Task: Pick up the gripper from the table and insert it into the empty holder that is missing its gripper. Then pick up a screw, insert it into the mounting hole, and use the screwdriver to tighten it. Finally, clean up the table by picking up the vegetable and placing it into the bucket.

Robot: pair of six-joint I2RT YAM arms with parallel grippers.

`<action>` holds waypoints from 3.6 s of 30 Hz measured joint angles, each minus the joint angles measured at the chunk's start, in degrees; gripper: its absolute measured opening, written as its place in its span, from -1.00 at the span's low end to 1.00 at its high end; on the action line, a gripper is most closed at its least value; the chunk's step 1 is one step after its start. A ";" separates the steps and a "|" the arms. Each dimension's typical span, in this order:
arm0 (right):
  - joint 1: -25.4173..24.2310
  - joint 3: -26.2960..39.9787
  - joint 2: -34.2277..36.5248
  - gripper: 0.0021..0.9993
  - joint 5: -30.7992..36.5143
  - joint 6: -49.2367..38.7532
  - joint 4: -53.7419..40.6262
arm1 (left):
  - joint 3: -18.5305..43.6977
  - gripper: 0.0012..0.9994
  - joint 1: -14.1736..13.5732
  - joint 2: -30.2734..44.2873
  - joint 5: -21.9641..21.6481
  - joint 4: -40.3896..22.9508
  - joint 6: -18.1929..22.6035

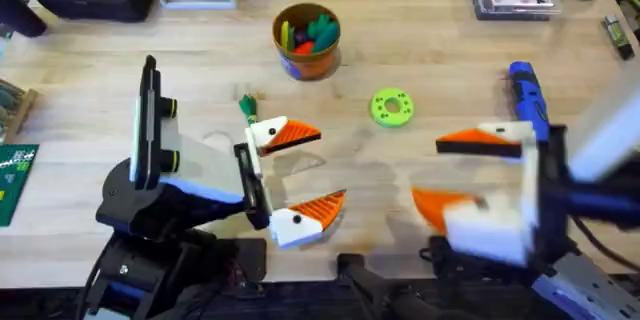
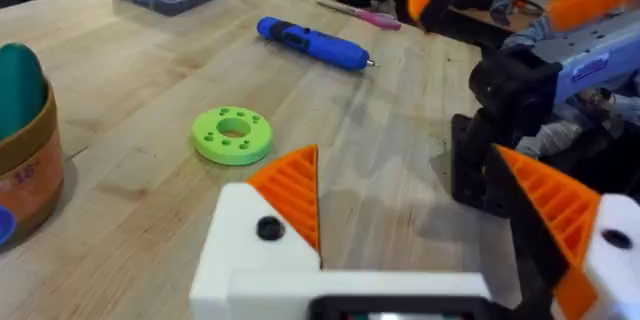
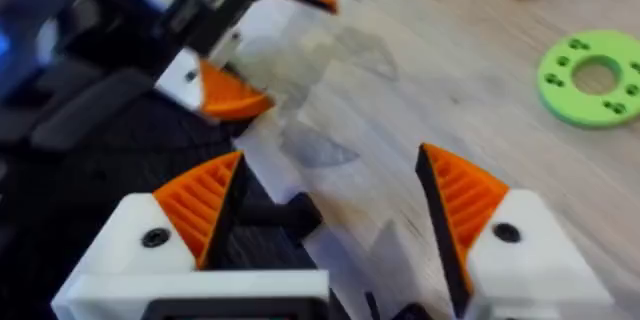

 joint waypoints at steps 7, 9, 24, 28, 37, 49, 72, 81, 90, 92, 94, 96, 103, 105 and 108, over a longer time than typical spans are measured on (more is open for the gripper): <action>0.00 -0.56 -5.30 0.99 -5.12 -8.01 -0.86 | 0.02 0.97 0.00 0.00 0.00 0.00 0.00; 0.00 -0.65 -5.32 0.99 -5.66 -8.79 -0.84 | 0.00 0.97 0.00 0.00 -0.02 0.00 0.00; 0.00 -0.87 -5.32 0.99 -4.37 -10.01 -0.73 | 0.02 -0.97 0.00 0.00 -1.40 0.20 0.42; 0.00 -0.87 -4.82 0.99 2.75 -6.46 -0.58 | 0.02 -0.97 0.00 0.00 -1.53 0.20 0.42; -4.17 -0.54 11.05 0.98 21.05 -6.37 -0.38 | 0.02 -0.97 0.00 0.00 -1.77 0.22 0.42; -36.48 14.83 46.57 0.99 27.27 -17.51 3.89 | 0.01 -0.97 0.00 0.00 -1.79 0.23 0.42; -56.62 15.44 66.21 0.99 23.24 -35.37 20.56 | 0.00 -0.97 0.00 0.00 -1.81 0.24 0.42; -56.83 15.87 71.51 0.70 23.01 -38.03 21.02 | 0.00 -0.97 0.00 0.00 -1.81 0.24 0.42; -57.00 16.14 72.03 -0.31 22.95 -38.77 22.88 | 0.00 -0.97 0.00 0.00 -1.81 0.24 0.42; -56.98 16.17 72.08 -0.61 22.94 -38.99 23.13 | 0.00 -0.97 0.00 0.00 -1.81 0.24 0.42; -56.98 16.18 72.13 -0.91 22.74 -39.01 23.21 | 0.00 -0.97 0.00 0.00 -1.81 0.24 0.42; -56.98 16.18 72.12 -0.96 22.57 -38.97 23.14 | 0.02 -0.97 0.00 0.00 -1.81 0.24 0.42; -56.98 16.11 70.71 -0.95 22.55 -37.84 22.22 | 0.00 -0.97 0.00 0.00 -1.81 0.24 0.42; -56.98 16.07 68.31 -0.95 22.53 -36.88 22.26 | 0.00 -0.97 0.00 0.00 -1.81 0.24 0.42; -56.98 16.07 62.91 -0.95 22.53 -35.60 22.35 | 0.00 -0.97 0.00 0.00 -1.81 0.23 0.42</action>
